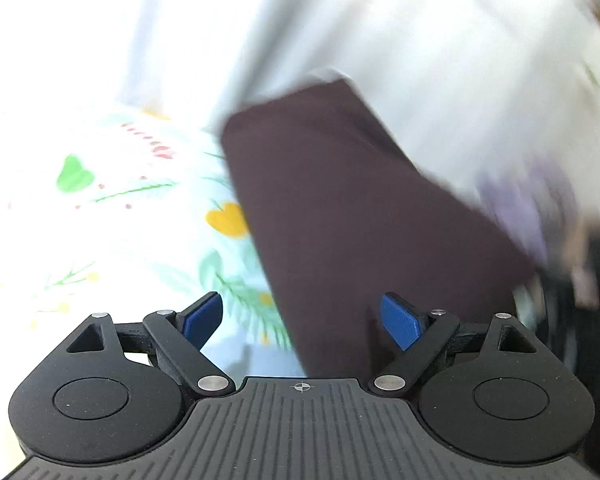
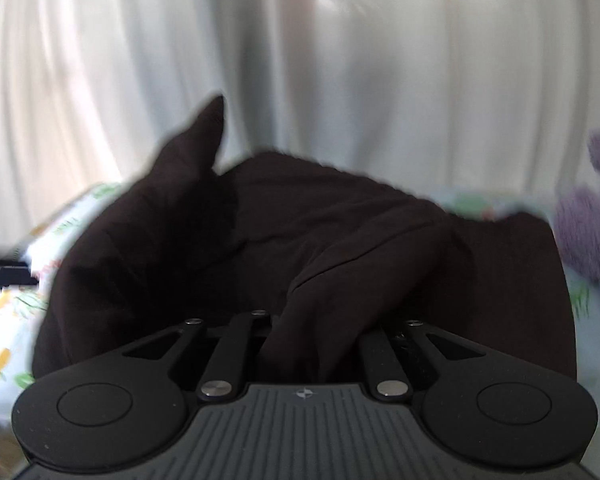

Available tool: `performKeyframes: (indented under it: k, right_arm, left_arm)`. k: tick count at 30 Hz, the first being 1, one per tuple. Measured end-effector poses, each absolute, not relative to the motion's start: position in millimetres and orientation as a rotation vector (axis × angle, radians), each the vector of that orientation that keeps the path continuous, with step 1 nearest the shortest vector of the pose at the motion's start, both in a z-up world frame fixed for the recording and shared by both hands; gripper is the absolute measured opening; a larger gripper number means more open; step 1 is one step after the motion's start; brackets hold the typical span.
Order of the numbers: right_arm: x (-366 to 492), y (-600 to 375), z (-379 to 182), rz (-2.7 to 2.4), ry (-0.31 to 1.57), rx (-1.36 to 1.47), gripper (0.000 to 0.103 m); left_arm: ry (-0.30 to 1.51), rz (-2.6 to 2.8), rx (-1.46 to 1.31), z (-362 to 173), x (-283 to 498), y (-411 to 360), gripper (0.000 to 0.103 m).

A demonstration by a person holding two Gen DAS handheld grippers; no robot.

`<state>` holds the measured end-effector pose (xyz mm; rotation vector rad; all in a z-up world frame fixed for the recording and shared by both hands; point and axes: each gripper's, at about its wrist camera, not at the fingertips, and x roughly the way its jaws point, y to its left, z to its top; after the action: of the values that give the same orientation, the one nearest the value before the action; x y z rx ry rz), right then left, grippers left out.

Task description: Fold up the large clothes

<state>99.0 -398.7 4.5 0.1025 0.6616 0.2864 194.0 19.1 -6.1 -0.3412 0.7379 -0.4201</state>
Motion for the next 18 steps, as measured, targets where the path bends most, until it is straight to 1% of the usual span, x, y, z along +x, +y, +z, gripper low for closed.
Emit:
performKeyframes:
  k: [2,3,5,6,7,8,9,10,12,15,16,18]
  right_arm:
    - [103.8,-409.1,-19.7,0.28,0.709,0.177,0.014]
    - [103.2,-412.2,-28.0,0.278,0.707,0.212,0.015]
    - [101.8,-412.0,-31.2,0.274,0.692,0.248,0.017]
    - [101.3,-412.7,-29.2,0.275,0.689,0.26,0.02]
    - [99.7,-415.4,-25.7,0.28,0.688,0.289,0.028]
    - [97.7,-417.7,-20.9,0.283,0.692,0.313,0.033]
    - [93.4,-426.3,-15.1,0.275,0.684,0.33,0.045]
    - [86.0,-432.8,-5.2,0.266,0.652,0.338,0.059]
    - [72.3,-443.2,18.9,0.236,0.571,0.325,0.068]
    - [72.3,-453.9,52.1,0.233,0.466,0.382,0.079]
    - [80.8,-451.9,59.9,0.272,0.462,0.416,0.082]
    - [111.5,-436.1,65.8,0.362,0.532,0.444,0.082]
  left_arm:
    - [0.722,-0.369,-0.466,-21.5,223.2,19.8,0.09]
    - [0.742,-0.359,-0.515,-30.4,238.7,17.0,0.09]
    - [0.784,-0.384,-0.626,-48.6,265.1,8.6,0.09]
    - [0.809,-0.402,-0.691,-59.5,276.3,9.0,0.09]
    - [0.839,-0.412,-0.767,-70.7,284.8,5.6,0.089]
    - [0.844,-0.465,-0.86,-73.2,296.6,12.0,0.089]
    - [0.847,-0.504,-0.924,-78.9,300.7,9.5,0.092]
    - [0.838,-0.492,-0.908,-77.5,298.4,9.4,0.092]
    - [0.824,-0.524,-0.804,-70.5,298.7,0.8,0.092]
    - [0.83,-0.538,-0.78,-64.0,302.6,-4.7,0.092]
    - [0.831,-0.539,-0.766,-60.8,304.1,-7.4,0.092]
    - [0.826,-0.538,-0.727,-54.2,305.4,-13.9,0.092]
